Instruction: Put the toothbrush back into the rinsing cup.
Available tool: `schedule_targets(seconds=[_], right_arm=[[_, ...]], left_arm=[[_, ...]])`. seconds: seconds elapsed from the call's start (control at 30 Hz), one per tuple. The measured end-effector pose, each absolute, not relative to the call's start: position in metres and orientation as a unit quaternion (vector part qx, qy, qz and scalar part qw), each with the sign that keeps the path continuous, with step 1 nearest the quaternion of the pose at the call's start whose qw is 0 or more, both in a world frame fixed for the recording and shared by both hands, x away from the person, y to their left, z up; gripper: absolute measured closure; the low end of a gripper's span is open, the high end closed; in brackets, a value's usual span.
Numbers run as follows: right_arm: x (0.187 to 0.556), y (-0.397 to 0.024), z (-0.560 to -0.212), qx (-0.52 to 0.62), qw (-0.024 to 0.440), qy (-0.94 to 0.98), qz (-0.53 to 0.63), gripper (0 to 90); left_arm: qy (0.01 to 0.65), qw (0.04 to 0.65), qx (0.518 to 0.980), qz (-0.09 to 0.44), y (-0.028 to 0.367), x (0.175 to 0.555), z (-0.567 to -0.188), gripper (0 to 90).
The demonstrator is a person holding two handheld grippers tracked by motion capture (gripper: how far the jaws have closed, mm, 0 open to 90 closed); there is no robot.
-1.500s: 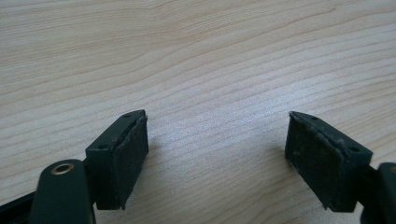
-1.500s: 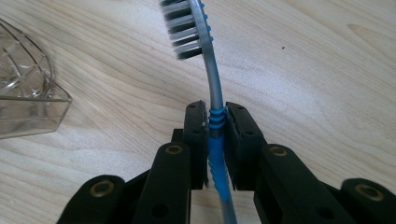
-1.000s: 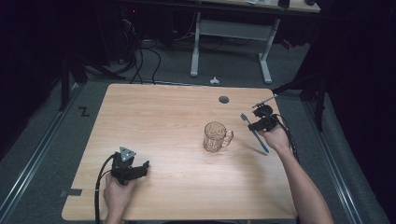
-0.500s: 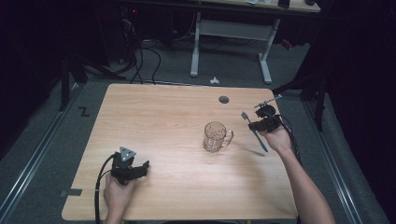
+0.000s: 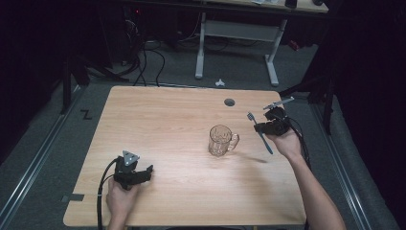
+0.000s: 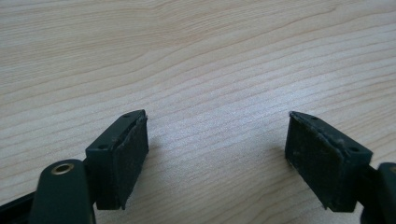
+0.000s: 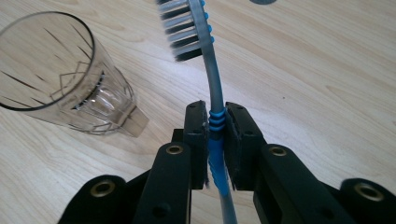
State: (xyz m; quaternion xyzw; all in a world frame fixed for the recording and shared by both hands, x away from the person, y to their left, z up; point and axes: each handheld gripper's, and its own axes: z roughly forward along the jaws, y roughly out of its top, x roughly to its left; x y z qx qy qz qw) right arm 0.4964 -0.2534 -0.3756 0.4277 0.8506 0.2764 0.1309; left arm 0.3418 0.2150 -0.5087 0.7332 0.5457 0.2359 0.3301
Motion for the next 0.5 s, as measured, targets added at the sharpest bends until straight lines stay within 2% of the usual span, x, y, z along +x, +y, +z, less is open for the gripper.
schedule_targets(seconds=[0.5], right_arm=[[0.486, -0.252, -0.365, 0.412, 0.125, 0.847, 0.312, 80.1]], left_arm=[[0.546, 0.330, 0.733, 0.236, 0.215, 0.342, -0.509, 22.0]])
